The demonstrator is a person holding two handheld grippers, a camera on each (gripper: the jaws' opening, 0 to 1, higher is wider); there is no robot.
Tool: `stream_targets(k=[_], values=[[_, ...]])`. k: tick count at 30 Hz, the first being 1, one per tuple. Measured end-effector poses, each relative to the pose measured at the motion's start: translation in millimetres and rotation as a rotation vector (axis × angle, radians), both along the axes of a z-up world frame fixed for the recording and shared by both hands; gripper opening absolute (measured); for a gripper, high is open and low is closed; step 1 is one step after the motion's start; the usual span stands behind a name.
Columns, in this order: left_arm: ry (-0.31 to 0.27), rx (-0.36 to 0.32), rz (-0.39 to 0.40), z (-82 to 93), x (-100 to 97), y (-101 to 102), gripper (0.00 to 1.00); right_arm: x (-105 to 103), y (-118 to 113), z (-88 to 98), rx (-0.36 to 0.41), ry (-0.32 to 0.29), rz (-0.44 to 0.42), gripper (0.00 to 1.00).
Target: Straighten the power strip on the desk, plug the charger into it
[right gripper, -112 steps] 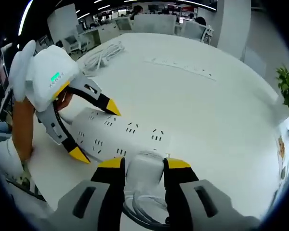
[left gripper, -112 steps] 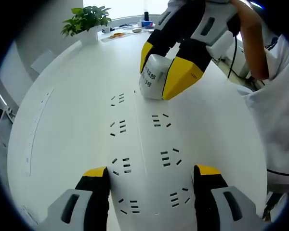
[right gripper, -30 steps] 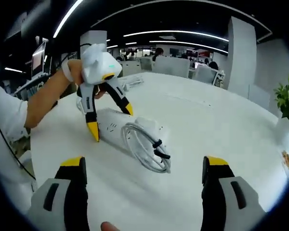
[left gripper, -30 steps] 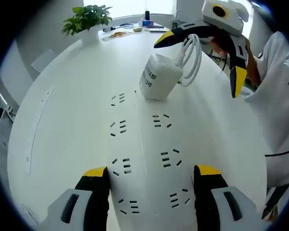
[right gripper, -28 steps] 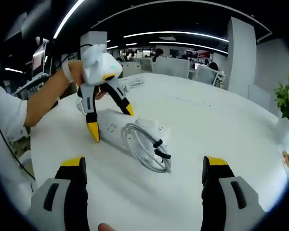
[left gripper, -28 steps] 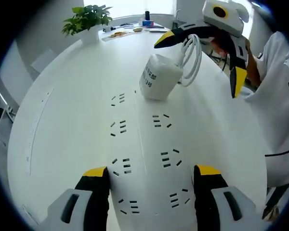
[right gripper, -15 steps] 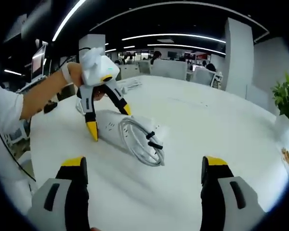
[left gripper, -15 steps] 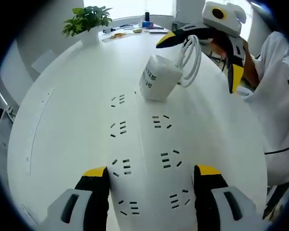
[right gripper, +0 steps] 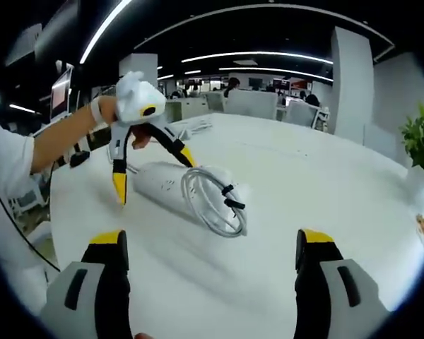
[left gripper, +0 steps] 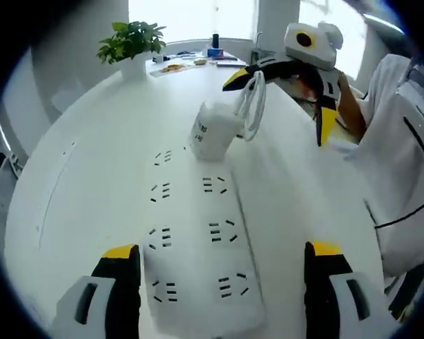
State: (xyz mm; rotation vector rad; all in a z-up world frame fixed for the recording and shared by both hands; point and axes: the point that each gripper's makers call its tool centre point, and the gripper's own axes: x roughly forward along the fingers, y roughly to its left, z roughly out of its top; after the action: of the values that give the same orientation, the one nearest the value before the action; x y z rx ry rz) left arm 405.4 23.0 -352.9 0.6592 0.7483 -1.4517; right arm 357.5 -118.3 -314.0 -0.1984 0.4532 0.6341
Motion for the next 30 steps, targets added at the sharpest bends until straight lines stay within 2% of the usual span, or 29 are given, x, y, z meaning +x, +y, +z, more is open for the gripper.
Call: stream_targets(k=[1,3,7,9,11,14,17,20,23,27,29,30], values=[[-0.014,-0.027,-0.001,4.3,-0.9,-1.1,0.96,-0.2,-0.3,-0.4,0.001,0.001,0.0,0.96],[-0.03,-0.034,0.002,7.8,-1.8,3.5,0.96,-0.6,-0.2,-1.2,0.01,0.003,0.001,0.96],[-0.055,-0.094,0.087,16.4,5.3,7.6,0.96,-2.1,1.3,-1.9,0.024,0.003,0.004,0.96],[-0.065,-0.108,0.113,18.9,2.3,11.6,0.96,-4.9,1.9,-0.7,0.027,-0.003,0.01,0.96],[-0.076,-0.139,0.128,23.5,-5.5,13.4,0.96,-7.0,2.4,-0.5,0.027,-0.006,0.016,0.96],[-0.083,-0.258,0.144,37.2,-23.9,6.6,0.96,-10.1,1.4,-0.8,0.024,-0.009,0.018,0.96],[-0.095,-0.297,0.138,43.5,-39.7,6.7,0.96,-10.6,1.0,0.9,0.031,-0.014,0.017,0.95],[-0.05,-0.421,0.191,62.8,-58.3,-0.6,0.96,-7.2,5.4,5.2,0.018,-0.022,0.038,0.94],[-0.045,-0.485,0.22,71.2,-68.6,-1.8,0.96,-9.0,5.1,6.4,0.004,-0.03,0.042,0.94],[-0.087,-0.514,0.334,73.4,-73.9,7.1,0.96,-17.8,3.1,9.6,0.003,-0.038,0.043,0.94],[-0.074,-0.546,0.409,75.8,-75.1,12.5,0.96,-19.0,2.3,12.6,0.007,-0.044,0.042,0.94],[-0.061,-0.565,0.472,77.8,-75.3,17.6,0.96,-20.4,1.8,13.6,0.01,-0.046,0.039,0.94]])
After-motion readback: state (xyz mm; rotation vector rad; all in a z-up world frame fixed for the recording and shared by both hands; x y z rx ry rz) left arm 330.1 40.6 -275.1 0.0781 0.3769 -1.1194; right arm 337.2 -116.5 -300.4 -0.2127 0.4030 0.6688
